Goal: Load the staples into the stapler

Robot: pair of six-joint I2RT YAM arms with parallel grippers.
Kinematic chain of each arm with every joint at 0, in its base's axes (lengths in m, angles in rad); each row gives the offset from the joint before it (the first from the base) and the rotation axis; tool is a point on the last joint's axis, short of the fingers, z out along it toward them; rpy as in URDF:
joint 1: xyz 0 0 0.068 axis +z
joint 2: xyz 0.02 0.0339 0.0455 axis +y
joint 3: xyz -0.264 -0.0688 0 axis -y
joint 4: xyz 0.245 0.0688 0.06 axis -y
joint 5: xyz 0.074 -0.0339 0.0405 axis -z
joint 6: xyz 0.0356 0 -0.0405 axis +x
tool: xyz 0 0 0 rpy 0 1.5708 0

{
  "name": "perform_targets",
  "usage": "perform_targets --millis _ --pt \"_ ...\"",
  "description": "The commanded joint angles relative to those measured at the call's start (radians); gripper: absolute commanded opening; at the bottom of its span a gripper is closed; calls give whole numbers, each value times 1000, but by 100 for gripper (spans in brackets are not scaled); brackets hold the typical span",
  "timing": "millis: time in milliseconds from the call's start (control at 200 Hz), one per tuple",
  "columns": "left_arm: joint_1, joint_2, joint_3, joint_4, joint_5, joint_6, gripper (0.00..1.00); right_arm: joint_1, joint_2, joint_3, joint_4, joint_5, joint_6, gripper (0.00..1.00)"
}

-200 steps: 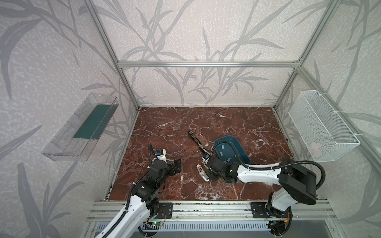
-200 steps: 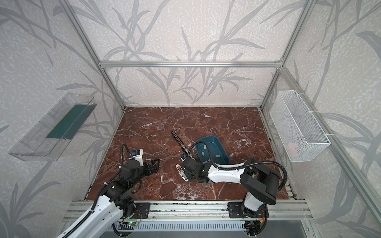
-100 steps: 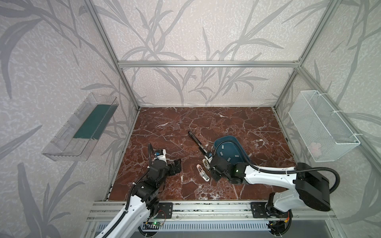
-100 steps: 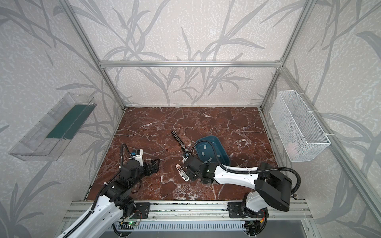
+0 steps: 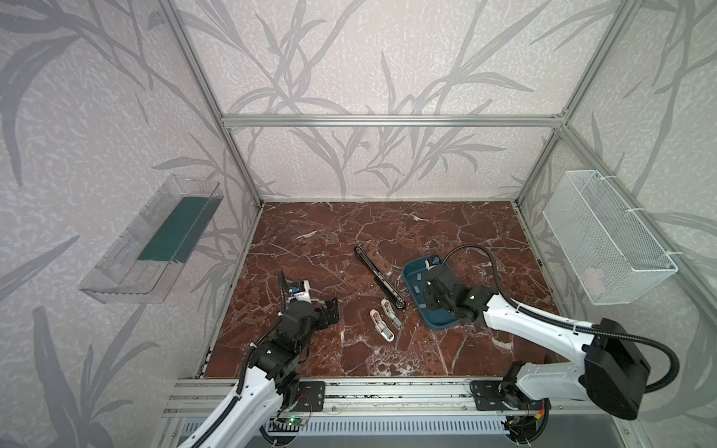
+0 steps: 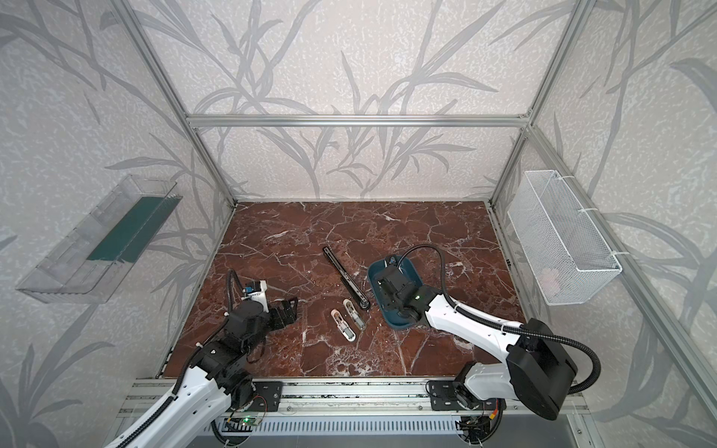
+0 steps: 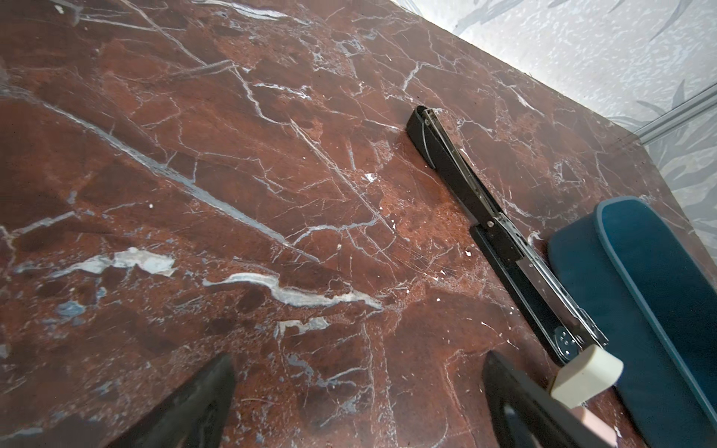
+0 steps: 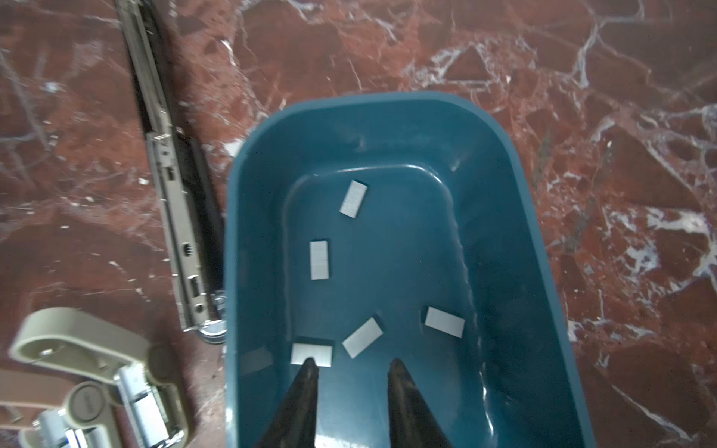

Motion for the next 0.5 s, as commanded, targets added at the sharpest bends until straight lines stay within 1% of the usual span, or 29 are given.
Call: perform_targets --millis 0,100,230,420,425,495 --pt "6 29 4 21 -53 3 99 -65 75 62 -45 -57 -1 32" --pt "4 68 15 20 -50 0 99 -106 161 138 -62 -98 4 34" --pt "4 108 24 29 -38 -2 99 -110 263 261 -140 -79 9 35" --pt "3 137 27 37 -21 -5 99 -115 361 358 -164 -63 25 37" --pt "3 138 28 37 -20 -5 99 -116 387 364 -168 -62 26 37" --pt "3 138 28 37 -14 -5 99 -116 433 403 -195 -55 42 37"
